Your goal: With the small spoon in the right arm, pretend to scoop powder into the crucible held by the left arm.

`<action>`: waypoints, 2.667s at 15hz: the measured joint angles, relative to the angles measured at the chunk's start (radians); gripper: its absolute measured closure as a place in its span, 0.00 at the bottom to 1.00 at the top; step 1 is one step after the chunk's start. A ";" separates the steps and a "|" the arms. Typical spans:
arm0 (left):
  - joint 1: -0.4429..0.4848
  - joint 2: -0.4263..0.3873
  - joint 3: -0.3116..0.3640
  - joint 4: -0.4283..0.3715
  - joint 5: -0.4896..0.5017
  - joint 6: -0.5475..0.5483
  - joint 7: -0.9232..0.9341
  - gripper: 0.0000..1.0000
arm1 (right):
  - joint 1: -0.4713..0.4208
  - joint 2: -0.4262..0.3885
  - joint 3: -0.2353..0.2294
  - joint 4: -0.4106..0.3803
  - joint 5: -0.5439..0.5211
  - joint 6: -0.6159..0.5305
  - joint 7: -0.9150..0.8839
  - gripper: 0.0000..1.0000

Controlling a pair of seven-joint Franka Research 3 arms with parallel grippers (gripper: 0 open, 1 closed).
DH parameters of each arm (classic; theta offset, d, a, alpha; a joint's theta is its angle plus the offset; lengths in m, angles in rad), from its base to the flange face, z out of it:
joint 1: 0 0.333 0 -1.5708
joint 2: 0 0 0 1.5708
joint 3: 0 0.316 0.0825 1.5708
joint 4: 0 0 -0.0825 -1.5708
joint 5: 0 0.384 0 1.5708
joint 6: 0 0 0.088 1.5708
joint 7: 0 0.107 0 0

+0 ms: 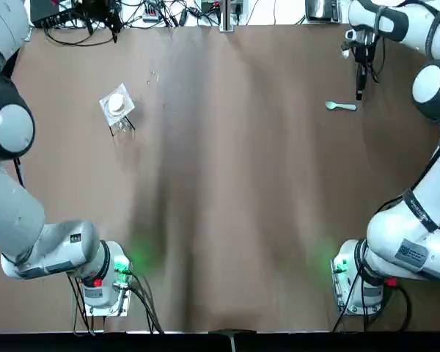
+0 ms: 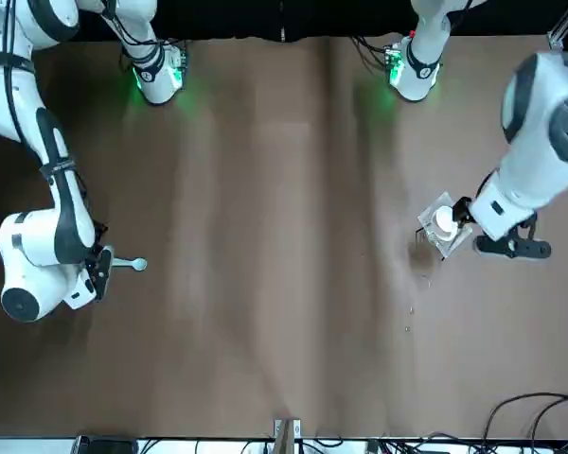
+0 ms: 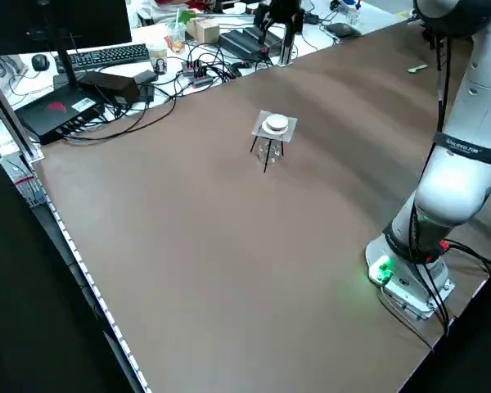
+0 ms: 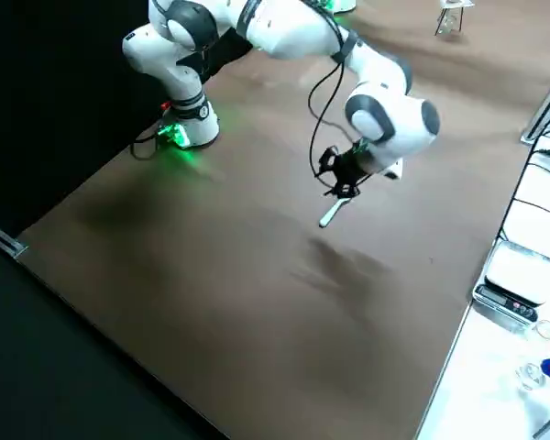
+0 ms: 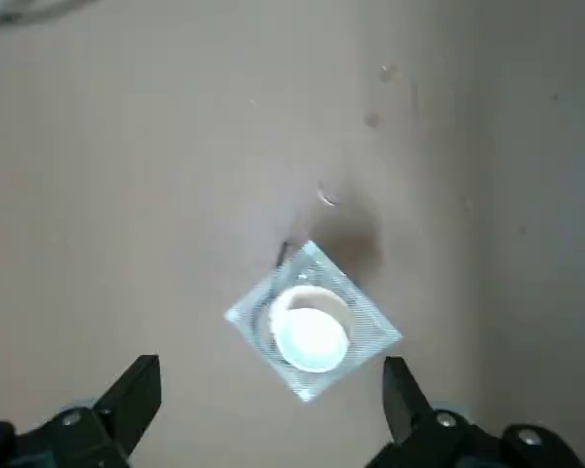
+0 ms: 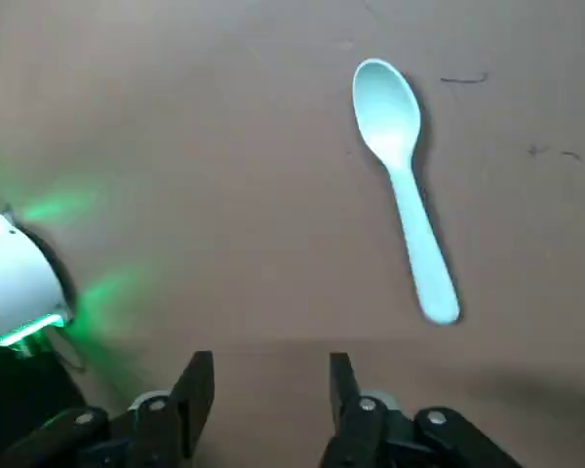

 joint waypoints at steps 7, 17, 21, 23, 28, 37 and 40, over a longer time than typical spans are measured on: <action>-0.012 -0.121 0.001 0.044 -0.114 -0.038 -0.146 0.00 | 0.066 -0.095 0.007 0.042 -0.005 -0.090 0.394 0.41; -0.004 -0.163 0.005 0.040 -0.245 -0.069 -0.154 0.00 | 0.113 -0.293 0.018 0.044 0.119 -0.120 0.737 0.00; -0.003 -0.163 0.008 0.040 -0.245 -0.078 -0.146 0.00 | 0.210 -0.396 -0.046 0.041 0.130 -0.126 0.839 0.00; -0.003 -0.163 0.008 0.040 -0.245 -0.104 -0.139 0.00 | 0.253 -0.436 -0.072 0.038 0.165 -0.127 0.917 0.00; -0.003 -0.164 0.009 0.040 -0.245 -0.113 -0.134 0.00 | 0.351 -0.527 -0.210 -0.029 0.265 -0.039 0.994 0.00; -0.003 -0.164 0.009 0.040 -0.245 -0.114 -0.132 0.00 | 0.392 -0.746 -0.331 -0.247 0.325 0.065 1.000 0.00; -0.003 -0.164 0.009 0.040 -0.245 -0.115 -0.132 0.00 | 0.392 -0.754 -0.340 -0.250 0.325 0.056 1.016 0.00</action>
